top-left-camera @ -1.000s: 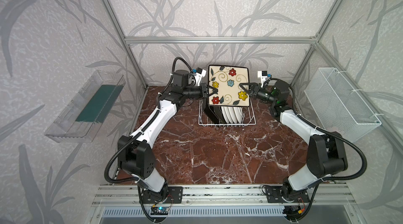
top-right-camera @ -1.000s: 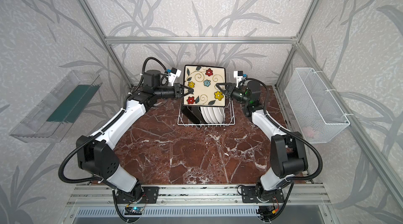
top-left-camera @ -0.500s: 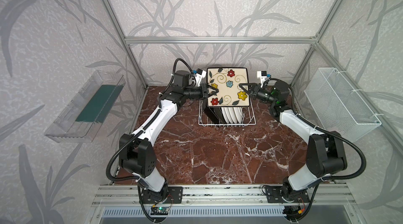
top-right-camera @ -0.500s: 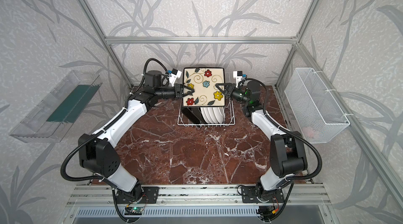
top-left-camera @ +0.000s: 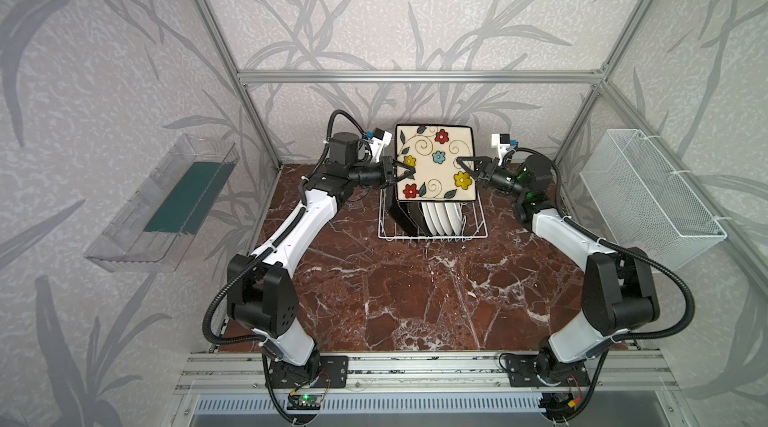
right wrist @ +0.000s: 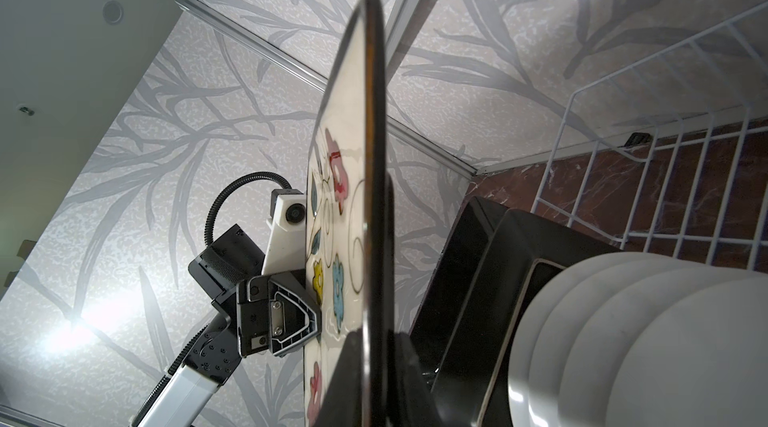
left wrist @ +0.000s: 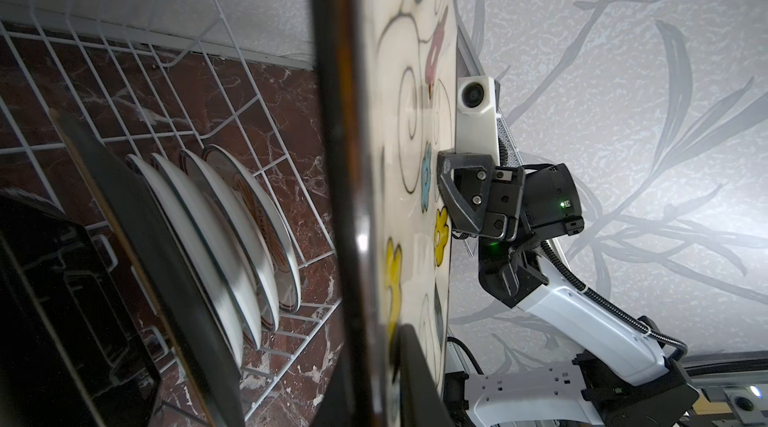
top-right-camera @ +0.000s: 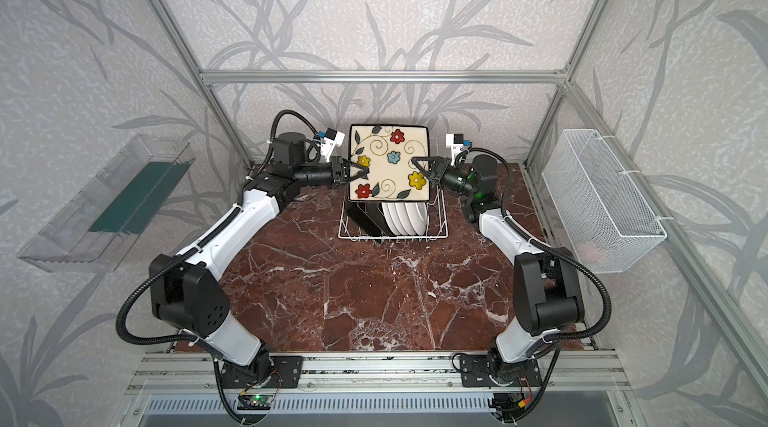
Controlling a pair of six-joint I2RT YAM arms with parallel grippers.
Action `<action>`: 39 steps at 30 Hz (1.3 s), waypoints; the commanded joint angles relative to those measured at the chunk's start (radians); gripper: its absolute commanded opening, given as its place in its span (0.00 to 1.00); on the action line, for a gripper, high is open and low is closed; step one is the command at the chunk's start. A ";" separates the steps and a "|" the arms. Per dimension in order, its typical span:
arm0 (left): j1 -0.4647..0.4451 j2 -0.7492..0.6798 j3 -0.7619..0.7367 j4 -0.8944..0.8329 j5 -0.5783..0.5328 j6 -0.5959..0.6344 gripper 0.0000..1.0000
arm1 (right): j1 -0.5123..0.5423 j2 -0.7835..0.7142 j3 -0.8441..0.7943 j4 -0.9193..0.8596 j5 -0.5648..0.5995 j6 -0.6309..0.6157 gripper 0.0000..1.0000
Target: Unload the plates from the dish rack
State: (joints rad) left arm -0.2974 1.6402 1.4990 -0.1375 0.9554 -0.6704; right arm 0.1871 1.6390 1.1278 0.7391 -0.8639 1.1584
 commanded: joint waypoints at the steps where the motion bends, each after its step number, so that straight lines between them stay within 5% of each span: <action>1: -0.019 -0.015 0.024 0.110 0.038 0.015 0.00 | 0.020 -0.004 0.007 0.107 -0.032 0.020 0.02; 6: -0.016 -0.042 0.015 0.111 0.002 0.028 0.00 | 0.020 -0.027 0.010 0.013 -0.012 -0.047 0.23; 13: -0.011 -0.053 0.007 0.133 -0.017 0.014 0.00 | 0.020 -0.043 0.023 -0.073 -0.003 -0.087 0.26; 28: 0.007 -0.076 -0.023 0.191 -0.067 -0.035 0.00 | 0.015 -0.075 0.035 -0.200 0.039 -0.175 0.61; 34: 0.015 -0.073 0.004 0.169 -0.063 -0.035 0.00 | -0.003 -0.123 0.064 -0.353 0.065 -0.273 0.82; 36: 0.017 -0.075 0.015 0.167 -0.058 -0.035 0.00 | -0.007 -0.145 0.073 -0.413 0.077 -0.307 0.97; 39: 0.021 -0.075 0.031 0.159 -0.058 -0.035 0.00 | -0.012 -0.178 0.085 -0.497 0.099 -0.359 0.99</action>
State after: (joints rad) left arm -0.2855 1.6394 1.4525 -0.1215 0.8692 -0.7010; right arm 0.1822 1.5234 1.1679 0.3389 -0.7841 0.8852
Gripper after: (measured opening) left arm 0.123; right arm 0.989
